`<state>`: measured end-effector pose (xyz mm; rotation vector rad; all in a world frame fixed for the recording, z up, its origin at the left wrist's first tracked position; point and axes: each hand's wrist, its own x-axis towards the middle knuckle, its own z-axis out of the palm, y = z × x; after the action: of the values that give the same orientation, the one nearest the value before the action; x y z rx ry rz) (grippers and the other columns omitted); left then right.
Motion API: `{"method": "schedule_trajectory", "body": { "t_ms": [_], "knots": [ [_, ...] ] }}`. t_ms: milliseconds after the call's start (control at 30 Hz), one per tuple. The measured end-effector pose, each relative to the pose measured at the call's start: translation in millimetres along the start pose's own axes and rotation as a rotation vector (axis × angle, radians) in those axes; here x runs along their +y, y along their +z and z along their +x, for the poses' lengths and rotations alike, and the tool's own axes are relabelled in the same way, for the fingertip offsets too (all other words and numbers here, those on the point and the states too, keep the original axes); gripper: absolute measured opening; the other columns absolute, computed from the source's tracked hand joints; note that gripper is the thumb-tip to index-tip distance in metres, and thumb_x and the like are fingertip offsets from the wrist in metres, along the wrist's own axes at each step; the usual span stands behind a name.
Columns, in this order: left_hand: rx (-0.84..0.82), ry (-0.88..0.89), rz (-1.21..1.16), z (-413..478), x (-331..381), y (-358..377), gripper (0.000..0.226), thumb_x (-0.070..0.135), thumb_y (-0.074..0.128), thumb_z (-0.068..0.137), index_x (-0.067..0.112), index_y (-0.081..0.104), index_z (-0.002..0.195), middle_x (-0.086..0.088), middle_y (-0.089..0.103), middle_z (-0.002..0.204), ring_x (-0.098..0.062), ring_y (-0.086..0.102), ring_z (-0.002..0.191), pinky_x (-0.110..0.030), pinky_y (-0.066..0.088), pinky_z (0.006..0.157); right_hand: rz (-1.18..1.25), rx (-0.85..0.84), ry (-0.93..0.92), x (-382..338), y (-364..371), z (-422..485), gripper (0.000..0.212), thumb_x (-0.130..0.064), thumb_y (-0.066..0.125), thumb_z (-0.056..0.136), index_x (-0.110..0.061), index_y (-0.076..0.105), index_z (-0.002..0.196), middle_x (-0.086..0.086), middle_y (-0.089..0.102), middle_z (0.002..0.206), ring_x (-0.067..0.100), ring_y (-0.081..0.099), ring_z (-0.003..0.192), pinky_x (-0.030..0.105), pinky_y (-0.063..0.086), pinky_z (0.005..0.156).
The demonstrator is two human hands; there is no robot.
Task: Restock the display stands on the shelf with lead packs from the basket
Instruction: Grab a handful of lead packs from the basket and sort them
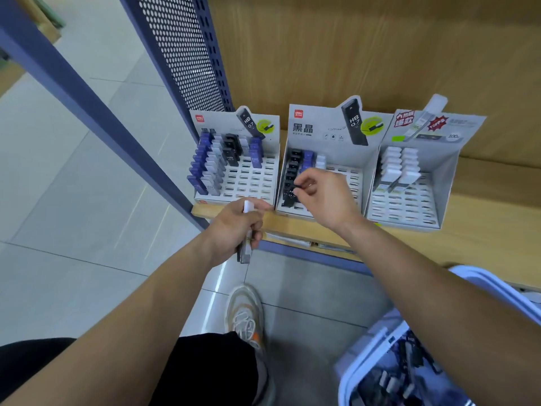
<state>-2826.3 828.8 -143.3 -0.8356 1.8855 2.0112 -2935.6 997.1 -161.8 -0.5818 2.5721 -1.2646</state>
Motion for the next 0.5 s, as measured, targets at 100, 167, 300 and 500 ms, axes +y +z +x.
{"method": "schedule_trajectory", "body": {
  "t_ms": [100, 167, 300, 500],
  "knots": [
    [-0.026, -0.008, -0.051, 1, -1, -4, 0.021, 0.008, 0.049, 0.106, 0.004, 0.058, 0.124, -0.009, 0.061, 0.071, -0.019, 0.055, 0.055, -0.029, 0.049, 0.051, -0.056, 0.001, -0.013, 0, 1, 4, 0.010, -0.013, 0.070, 0.090, -0.017, 0.072, 0.099, -0.004, 0.069, 0.083, 0.008, 0.067, 0.075, 0.006, 0.046, 0.067],
    [-0.039, -0.015, -0.084, 1, 0, -4, 0.024, 0.013, 0.051, 0.106, 0.006, 0.057, 0.128, -0.011, 0.070, 0.080, -0.020, 0.064, 0.062, -0.031, 0.056, 0.059, -0.080, -0.011, -0.020, 0, 2, 4, 0.011, -0.013, 0.071, 0.090, -0.016, 0.072, 0.100, -0.005, 0.069, 0.084, 0.005, 0.066, 0.075, 0.005, 0.046, 0.068],
    [-0.057, -0.014, -0.153, -3, 3, -4, 0.025, 0.015, 0.051, 0.106, 0.008, 0.056, 0.130, -0.014, 0.076, 0.096, -0.023, 0.073, 0.076, -0.035, 0.063, 0.071, -0.155, -0.029, -0.100, 2, 5, 4, 0.010, -0.013, 0.072, 0.089, -0.015, 0.074, 0.099, -0.004, 0.068, 0.085, 0.006, 0.063, 0.073, 0.016, 0.053, 0.074],
    [-0.054, -0.003, -0.254, -11, 15, -1, 0.030, 0.019, 0.052, 0.106, 0.001, 0.055, 0.129, -0.019, 0.075, 0.109, -0.033, 0.073, 0.096, -0.043, 0.061, 0.084, -0.316, -0.091, -0.183, 3, 12, 0, 0.012, -0.017, 0.069, 0.091, -0.017, 0.075, 0.101, -0.005, 0.056, 0.088, 0.012, 0.054, 0.078, 0.039, 0.052, 0.080]
  ]
}}
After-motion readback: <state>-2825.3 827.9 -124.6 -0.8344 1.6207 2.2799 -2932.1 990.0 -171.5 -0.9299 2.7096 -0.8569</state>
